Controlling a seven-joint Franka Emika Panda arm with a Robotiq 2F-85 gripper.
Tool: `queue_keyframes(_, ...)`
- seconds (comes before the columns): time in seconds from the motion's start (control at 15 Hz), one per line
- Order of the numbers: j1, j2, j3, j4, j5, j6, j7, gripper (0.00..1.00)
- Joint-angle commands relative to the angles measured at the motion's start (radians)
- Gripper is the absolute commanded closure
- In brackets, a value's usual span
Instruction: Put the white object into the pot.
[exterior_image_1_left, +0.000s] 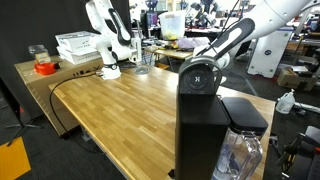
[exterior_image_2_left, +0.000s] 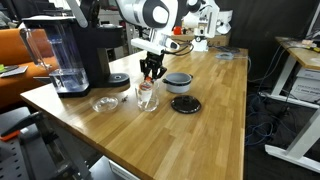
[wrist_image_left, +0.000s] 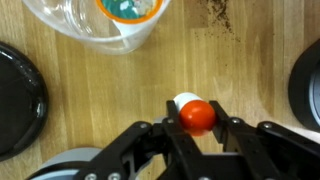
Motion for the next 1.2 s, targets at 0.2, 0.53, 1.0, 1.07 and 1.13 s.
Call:
queue_keyframes(0.2, -0.004, -0.072, -0.002, -0.016, -0.027, -0.015, -0.002, 0.73)
queue_keyframes(0.53, 0.0, -0.113, -0.029, -0.014, -0.055, -0.003, 0.016, 0.73)
queue_keyframes(1.0, -0.006, -0.114, -0.065, 0.069, -0.094, 0.005, 0.018, 0.72)
queue_keyframes(1.07, -0.006, -0.108, -0.066, 0.083, -0.096, 0.004, 0.017, 0.72)
queue_keyframes(1.13, -0.008, -0.101, -0.064, 0.096, -0.092, 0.002, 0.016, 0.72)
